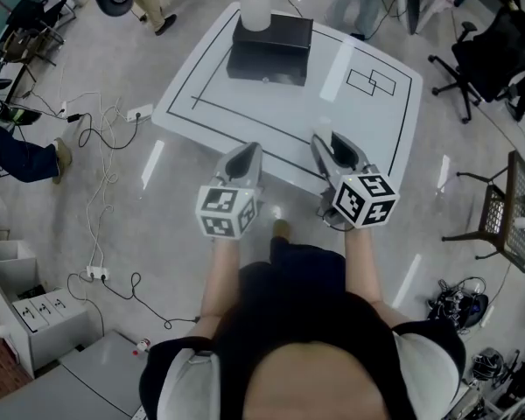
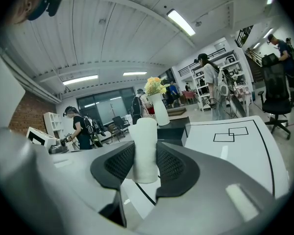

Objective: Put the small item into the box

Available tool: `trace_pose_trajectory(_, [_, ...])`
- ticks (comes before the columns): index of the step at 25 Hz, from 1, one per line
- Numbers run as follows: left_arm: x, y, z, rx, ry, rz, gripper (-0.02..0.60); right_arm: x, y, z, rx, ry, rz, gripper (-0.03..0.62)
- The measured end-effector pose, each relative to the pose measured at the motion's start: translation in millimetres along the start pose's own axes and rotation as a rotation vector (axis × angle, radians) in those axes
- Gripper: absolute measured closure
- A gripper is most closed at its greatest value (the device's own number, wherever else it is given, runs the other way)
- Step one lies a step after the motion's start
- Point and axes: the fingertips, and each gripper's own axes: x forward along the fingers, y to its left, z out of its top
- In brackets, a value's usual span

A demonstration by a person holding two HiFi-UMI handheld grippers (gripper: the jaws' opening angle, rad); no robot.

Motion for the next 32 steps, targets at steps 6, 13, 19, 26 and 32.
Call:
trace_pose_trajectory(6, [15,6,4,0.008,-0.005,0.0,0.572,14,-11,8,-0.01,-0.01,0.0,0.457])
trace_pose_trajectory(13, [23,17,3,-0.002,-0.009,0.009,0.572,27,-18,12,-0.019,-0.011,-0.002,0.457])
trace_pose_trajectory(19, [19,19,4,-0.011,-0.01,0.014,0.572,30,-13,12,-0.026,-0.004,0.005,0.457])
trace_pose_trajectory(26, [10,21,4,-0.009,-0.013,0.041,0.573,29,-12,13,-0.024,-0.01,0.018,0.457])
trace_pose_trajectory(32, [3,31,9,-0.022,-0.022,0.067,0.574,36,-5,11,-0.032,0.01,0.038,0.457])
